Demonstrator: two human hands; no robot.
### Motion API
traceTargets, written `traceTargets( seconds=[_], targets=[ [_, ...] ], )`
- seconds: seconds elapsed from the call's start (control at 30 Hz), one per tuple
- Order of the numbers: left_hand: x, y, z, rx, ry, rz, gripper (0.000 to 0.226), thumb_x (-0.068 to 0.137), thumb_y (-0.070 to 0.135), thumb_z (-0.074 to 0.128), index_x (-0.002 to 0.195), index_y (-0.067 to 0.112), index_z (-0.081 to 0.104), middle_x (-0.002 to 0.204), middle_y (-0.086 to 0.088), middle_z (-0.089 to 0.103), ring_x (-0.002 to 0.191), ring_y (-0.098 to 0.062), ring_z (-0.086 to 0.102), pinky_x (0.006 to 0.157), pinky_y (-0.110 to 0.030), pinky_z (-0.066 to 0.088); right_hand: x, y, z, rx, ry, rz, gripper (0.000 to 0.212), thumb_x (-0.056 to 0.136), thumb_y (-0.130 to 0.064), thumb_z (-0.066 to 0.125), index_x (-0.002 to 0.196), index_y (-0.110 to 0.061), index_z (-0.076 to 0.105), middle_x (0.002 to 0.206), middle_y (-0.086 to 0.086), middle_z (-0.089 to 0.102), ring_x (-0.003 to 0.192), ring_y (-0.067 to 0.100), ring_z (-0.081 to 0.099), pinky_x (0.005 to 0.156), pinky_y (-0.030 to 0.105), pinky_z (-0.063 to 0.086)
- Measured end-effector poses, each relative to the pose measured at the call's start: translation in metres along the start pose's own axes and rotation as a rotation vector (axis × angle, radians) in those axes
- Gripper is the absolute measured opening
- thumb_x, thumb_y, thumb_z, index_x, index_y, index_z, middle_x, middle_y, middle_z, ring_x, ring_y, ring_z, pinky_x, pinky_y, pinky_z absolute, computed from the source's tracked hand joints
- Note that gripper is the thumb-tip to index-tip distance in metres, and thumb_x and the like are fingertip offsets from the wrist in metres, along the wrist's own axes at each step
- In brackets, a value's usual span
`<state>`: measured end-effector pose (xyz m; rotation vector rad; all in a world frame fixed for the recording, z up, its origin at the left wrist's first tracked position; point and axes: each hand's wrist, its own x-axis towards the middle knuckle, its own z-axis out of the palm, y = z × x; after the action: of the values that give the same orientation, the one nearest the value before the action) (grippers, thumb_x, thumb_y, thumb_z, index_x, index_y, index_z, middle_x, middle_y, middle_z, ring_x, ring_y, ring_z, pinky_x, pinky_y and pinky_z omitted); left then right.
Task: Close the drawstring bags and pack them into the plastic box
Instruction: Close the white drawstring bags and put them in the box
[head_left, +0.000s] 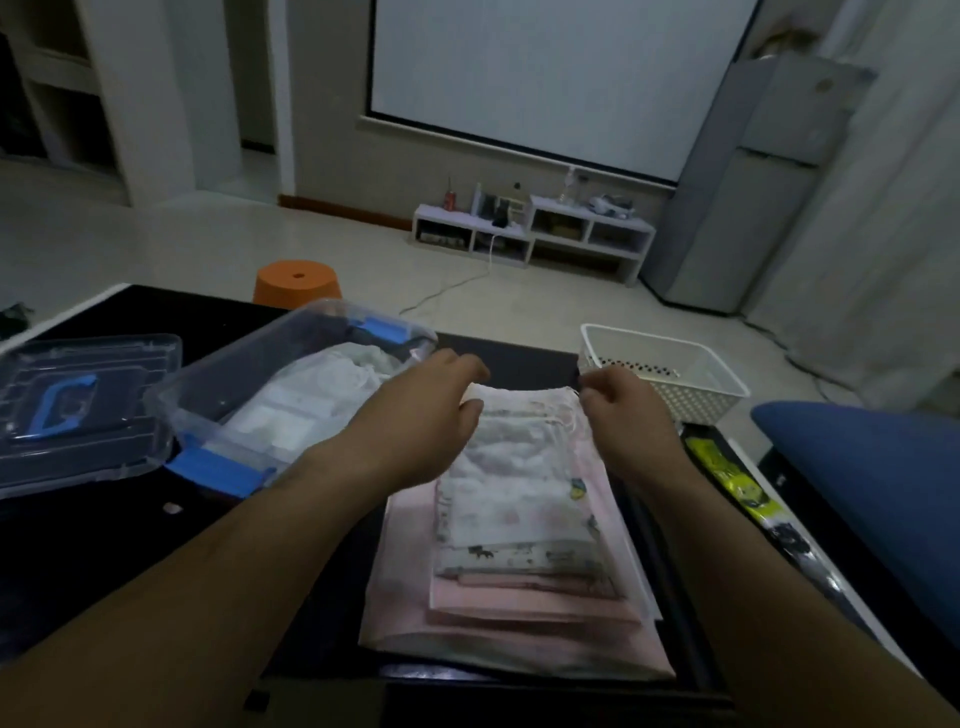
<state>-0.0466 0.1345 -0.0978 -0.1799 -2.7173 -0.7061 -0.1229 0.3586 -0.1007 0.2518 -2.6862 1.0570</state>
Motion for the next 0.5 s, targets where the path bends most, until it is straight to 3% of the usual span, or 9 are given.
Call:
traceTargets(
  seconds=[0.13,0.2,0.27,0.33,0.4,0.5],
  targets=[
    [0.004,-0.005,0.037,0.023,-0.164,-0.125,0.039,0.104,0.037,0.052,0.142,0.028,0.05,0.134,0.0,0.063,0.112,-0.021,0.063,0.096,-0.042,0.054,-0.003,0.04,0.012,0.11,-0.086,0.156,0.017,0.096,-0.017,0.059,0.104,-0.014,0.073,0.103,0.006,0.074,0.094,0.025,0.069,0.081,0.035,0.053],
    [0.011,-0.013,0.058,0.036,-0.247,-0.23,0.038,0.103,0.038,0.053,0.138,0.024,0.053,0.132,-0.002,0.064,0.112,-0.024,0.061,0.096,-0.038,0.052,-0.001,0.053,0.022,0.086,-0.18,0.2,0.017,0.094,-0.013,0.058,0.09,-0.004,0.071,0.088,0.016,0.072,0.085,0.036,0.068,0.073,0.036,0.051],
    [0.016,-0.021,0.075,0.021,-0.29,-0.317,0.037,0.101,0.037,0.055,0.131,0.015,0.057,0.13,-0.005,0.061,0.108,-0.023,0.057,0.087,-0.031,0.046,0.0,0.061,0.035,0.028,-0.265,0.212,0.018,0.092,-0.017,0.056,0.079,-0.012,0.068,0.078,0.007,0.068,0.079,0.033,0.066,0.071,0.036,0.052],
    [0.022,-0.026,0.089,0.01,-0.325,-0.383,0.036,0.1,0.036,0.055,0.127,0.011,0.057,0.126,-0.008,0.062,0.099,-0.021,0.052,0.079,-0.029,0.039,0.003,0.069,0.047,0.05,-0.314,0.224,0.017,0.09,-0.022,0.055,0.096,-0.024,0.071,0.095,-0.001,0.07,0.091,0.028,0.068,0.082,0.039,0.055],
    [0.03,-0.03,0.098,-0.009,-0.313,-0.423,0.034,0.1,0.035,0.056,0.124,0.01,0.057,0.121,-0.009,0.064,0.095,-0.02,0.051,0.077,-0.028,0.037,0.008,0.075,0.054,0.048,-0.33,0.222,0.02,0.094,-0.021,0.056,0.11,-0.024,0.067,0.106,0.0,0.067,0.099,0.026,0.066,0.083,0.034,0.05],
    [0.035,-0.035,0.105,-0.087,-0.233,-0.462,0.039,0.098,0.035,0.06,0.129,0.012,0.057,0.122,-0.009,0.063,0.106,-0.024,0.057,0.084,-0.031,0.044,0.013,0.076,0.057,0.021,-0.327,0.227,0.013,0.093,-0.019,0.057,0.1,-0.023,0.067,0.096,-0.001,0.066,0.092,0.025,0.065,0.078,0.03,0.047]
  ],
)
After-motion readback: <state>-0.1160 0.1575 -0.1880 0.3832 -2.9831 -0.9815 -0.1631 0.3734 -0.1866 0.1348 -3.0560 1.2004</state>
